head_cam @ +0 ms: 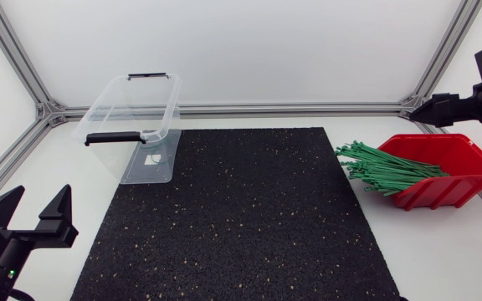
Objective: Take a green cable tie from the red box, thread the tail through the head to close it, then place it in the transparent bin on the left.
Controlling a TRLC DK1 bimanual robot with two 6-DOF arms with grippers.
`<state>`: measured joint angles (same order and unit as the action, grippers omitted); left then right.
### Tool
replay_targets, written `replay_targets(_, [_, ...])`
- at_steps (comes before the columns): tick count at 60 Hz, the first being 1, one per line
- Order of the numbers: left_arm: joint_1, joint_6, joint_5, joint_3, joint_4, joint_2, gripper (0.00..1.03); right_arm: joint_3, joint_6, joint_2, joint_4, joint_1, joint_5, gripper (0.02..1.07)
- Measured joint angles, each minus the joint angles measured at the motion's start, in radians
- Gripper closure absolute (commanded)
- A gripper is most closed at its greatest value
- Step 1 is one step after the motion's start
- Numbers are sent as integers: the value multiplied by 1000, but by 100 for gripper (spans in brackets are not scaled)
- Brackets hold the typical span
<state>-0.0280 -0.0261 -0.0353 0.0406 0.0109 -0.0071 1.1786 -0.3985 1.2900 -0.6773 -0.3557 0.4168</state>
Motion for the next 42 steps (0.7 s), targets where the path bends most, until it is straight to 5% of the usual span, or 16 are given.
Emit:
replay_targets(9, [0,0,0,0,0,0,4,98,-210,55,-126,5,-79,11])
replay_targets(28, [0,0,0,0,0,0,4,214,-740,165,-441,45,-62,8])
replay_targets(42, [0,0,0,0,0,0,4,233,-958,208,-475,81,-123,9])
